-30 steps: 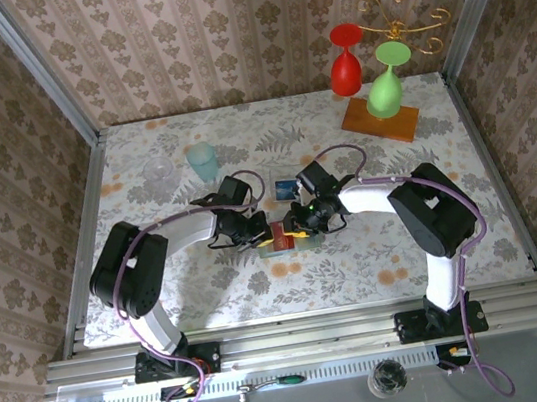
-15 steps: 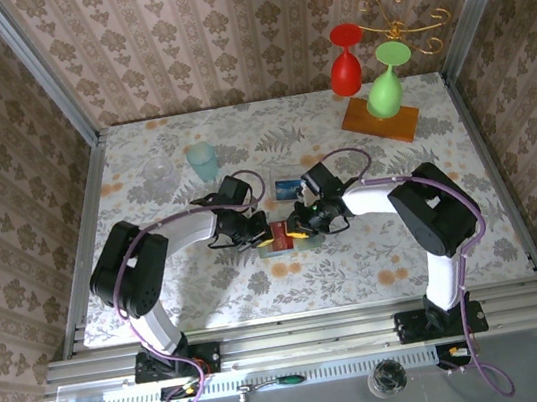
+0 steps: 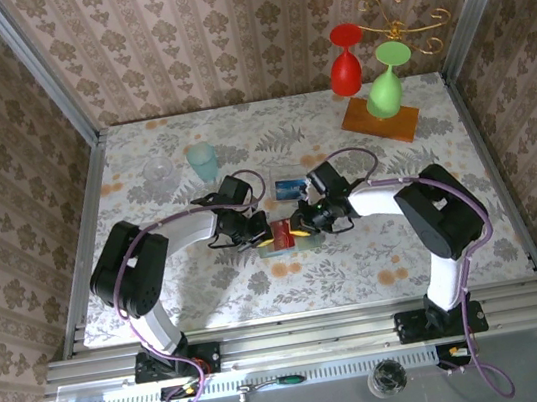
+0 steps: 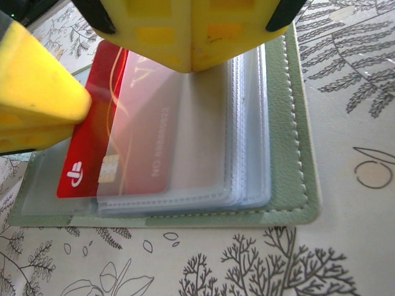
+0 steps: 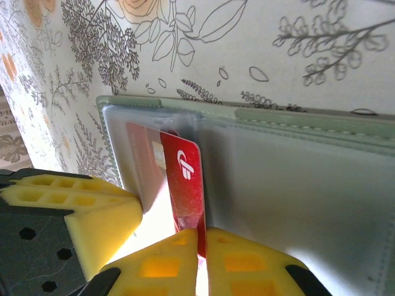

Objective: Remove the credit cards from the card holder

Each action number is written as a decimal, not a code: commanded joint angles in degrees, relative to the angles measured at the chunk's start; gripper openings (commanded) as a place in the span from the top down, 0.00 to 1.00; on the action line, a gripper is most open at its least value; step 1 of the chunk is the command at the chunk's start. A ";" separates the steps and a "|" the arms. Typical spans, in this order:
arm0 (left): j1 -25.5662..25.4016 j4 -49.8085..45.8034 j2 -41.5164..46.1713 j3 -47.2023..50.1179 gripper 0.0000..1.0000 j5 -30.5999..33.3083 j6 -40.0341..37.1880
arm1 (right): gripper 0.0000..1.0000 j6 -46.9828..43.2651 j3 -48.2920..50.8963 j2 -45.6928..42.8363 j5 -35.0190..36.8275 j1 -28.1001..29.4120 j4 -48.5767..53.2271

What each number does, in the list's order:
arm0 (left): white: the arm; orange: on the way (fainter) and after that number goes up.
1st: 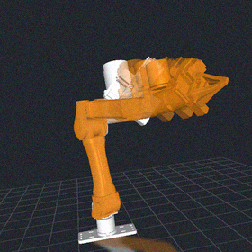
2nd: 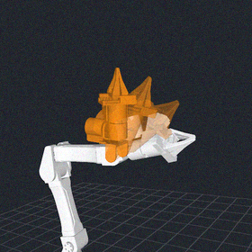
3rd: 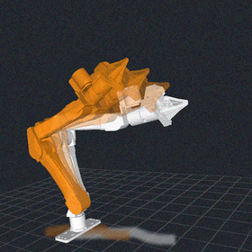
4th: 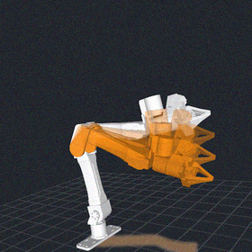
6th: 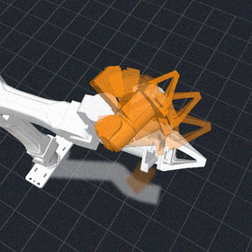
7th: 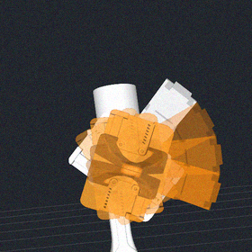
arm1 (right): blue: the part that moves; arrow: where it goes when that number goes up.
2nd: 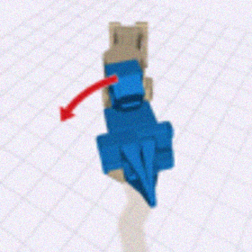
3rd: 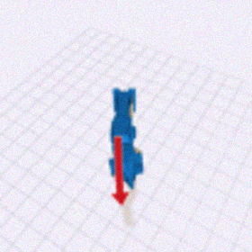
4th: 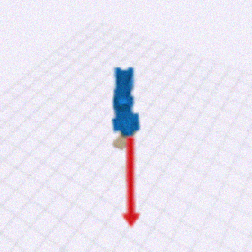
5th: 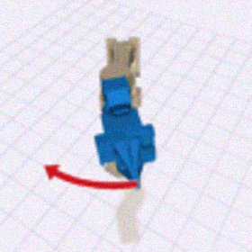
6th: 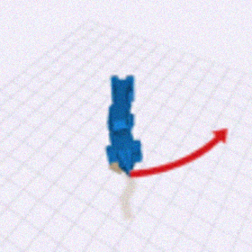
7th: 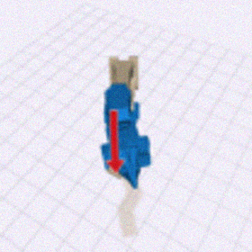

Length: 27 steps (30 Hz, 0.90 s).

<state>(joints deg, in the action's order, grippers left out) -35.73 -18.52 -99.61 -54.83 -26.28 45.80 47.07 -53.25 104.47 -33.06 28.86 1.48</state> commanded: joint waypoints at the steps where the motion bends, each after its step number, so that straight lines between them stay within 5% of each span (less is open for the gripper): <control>1: -0.53 -3.62 -0.77 -0.78 1.00 1.67 -1.15 | 0.91 -1.12 0.96 -2.27 0.20 -1.07 2.11; 27: -0.47 -0.92 -0.23 -1.15 1.00 -1.01 -0.38 | 0.92 -5.63 -0.44 -7.79 8.35 -1.20 13.00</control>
<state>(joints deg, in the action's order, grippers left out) -35.97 -18.46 -99.61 -54.87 -26.57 45.82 41.98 -52.86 97.73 -26.81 27.27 12.03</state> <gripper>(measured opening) 0.051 0.080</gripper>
